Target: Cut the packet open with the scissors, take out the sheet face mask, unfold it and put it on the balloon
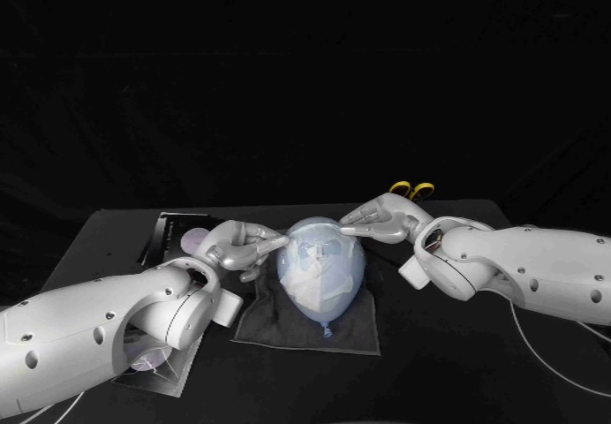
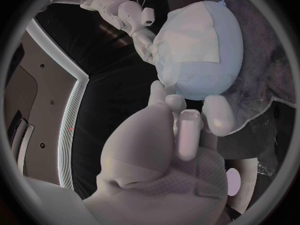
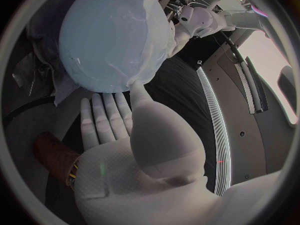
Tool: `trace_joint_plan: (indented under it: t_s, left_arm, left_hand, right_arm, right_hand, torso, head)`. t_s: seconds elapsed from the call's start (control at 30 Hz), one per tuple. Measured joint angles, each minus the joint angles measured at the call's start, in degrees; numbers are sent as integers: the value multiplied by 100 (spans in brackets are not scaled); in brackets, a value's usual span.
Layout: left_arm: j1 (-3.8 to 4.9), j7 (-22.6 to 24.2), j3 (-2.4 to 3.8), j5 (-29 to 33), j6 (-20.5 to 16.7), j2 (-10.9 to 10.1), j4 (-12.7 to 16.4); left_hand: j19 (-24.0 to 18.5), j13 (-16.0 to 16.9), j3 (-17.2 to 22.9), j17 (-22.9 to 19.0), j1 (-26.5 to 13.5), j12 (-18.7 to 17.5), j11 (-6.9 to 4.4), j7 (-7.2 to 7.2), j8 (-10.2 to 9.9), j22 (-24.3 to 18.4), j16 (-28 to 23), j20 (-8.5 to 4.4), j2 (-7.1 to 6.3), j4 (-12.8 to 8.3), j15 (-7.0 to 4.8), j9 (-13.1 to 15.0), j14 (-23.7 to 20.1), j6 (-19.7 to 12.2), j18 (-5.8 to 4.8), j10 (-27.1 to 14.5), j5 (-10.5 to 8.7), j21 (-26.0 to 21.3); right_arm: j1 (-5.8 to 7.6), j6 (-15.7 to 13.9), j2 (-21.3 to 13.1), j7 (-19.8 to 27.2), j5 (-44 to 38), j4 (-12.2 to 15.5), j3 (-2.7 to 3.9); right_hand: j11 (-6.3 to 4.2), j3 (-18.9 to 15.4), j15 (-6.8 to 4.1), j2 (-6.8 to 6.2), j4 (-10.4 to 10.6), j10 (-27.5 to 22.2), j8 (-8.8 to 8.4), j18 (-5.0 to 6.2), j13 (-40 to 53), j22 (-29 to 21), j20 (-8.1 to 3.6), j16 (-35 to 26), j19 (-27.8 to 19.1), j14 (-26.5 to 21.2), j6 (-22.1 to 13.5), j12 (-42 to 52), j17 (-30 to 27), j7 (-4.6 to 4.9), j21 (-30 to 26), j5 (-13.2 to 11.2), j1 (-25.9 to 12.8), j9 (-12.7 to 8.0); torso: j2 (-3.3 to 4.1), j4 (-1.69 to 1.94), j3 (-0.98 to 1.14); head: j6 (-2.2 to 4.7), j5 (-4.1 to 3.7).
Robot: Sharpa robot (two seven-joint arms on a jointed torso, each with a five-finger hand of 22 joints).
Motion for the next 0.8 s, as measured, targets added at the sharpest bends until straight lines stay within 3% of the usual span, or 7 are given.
trace_joint_plan:
  t_s: [0.13,0.4,0.5,0.63,0.67,0.7,0.8]
  left_arm:
    - [-1,37,1,25,-42,5,0]
    - [-7,86,3,57,-151,15,-3]
    - [-9,95,4,60,-188,4,-2]
    - [-12,103,5,60,-227,-33,11]
    - [-12,105,6,60,-234,-46,16]
    - [-12,106,6,59,-241,-63,24]
    - [-14,106,6,56,-252,-111,44]
  left_hand:
    - [52,67,289,0,190,1,1,-43,-16,106,27,-52,86,-116,-59,3,3,146,-4,1,-3,69]
    - [71,144,599,1,324,1,39,-29,13,264,27,-71,34,195,-59,115,3,158,-47,38,-16,159]
    - [70,144,1173,2,365,1,42,-2,4,314,27,-71,-36,328,-59,166,3,163,-50,39,-17,199]
    - [91,140,3303,2,-327,0,76,27,-42,419,54,-92,-944,276,-59,261,3,199,-53,74,33,267]
    - [115,187,4223,3,-647,53,99,26,23,440,54,-68,-1578,316,-69,299,14,222,-97,105,32,292]
    - [127,437,4962,3,-774,101,60,16,50,446,54,-56,-1959,82,-78,299,22,232,-135,161,1,292]
    - [144,555,5669,3,-1211,118,43,-27,172,480,54,-61,-2136,-534,-79,299,23,242,-137,227,2,306]
  right_arm:
    - [0,0,0,0,0,1,0]
    - [0,0,-5,0,1,2,0]
    - [-1,0,-6,0,1,2,0]
    - [-2,1,-7,0,1,1,0]
    - [-2,1,-8,0,1,0,0]
    - [-2,1,-9,0,1,0,0]
    - [-3,1,-13,0,1,-1,0]
  right_hand:
    - [0,0,0,0,0,0,0,-1,4,0,0,0,0,0,0,0,0,0,0,0,0,0]
    - [0,0,0,0,0,0,0,-3,5,0,0,0,0,0,0,-6,0,0,0,0,0,0]
    - [0,0,0,0,0,0,0,-3,5,0,0,0,0,0,0,-6,0,0,0,0,0,-1]
    - [0,0,0,0,0,0,23,-4,5,-9,0,0,0,0,0,-6,0,0,0,0,0,-1]
    - [0,0,0,0,0,0,23,-5,4,-9,0,0,0,0,0,-6,0,0,0,0,0,-1]
    - [0,0,0,0,0,0,23,-4,4,-9,0,0,0,0,0,-6,0,0,0,0,0,-2]
    - [0,0,0,0,0,0,23,-5,4,-9,0,0,0,0,0,-6,0,0,0,0,0,-2]
  torso:
    - [0,0,1]
    - [1,-1,1]
    - [1,0,1]
    - [1,0,1]
    - [1,1,0]
    - [1,2,0]
    - [1,3,-1]
  head:
    - [-9,0]
    - [-20,-2]
    - [-26,-2]
    - [-31,-4]
    - [-31,-7]
    - [-32,-8]
    - [-35,-12]
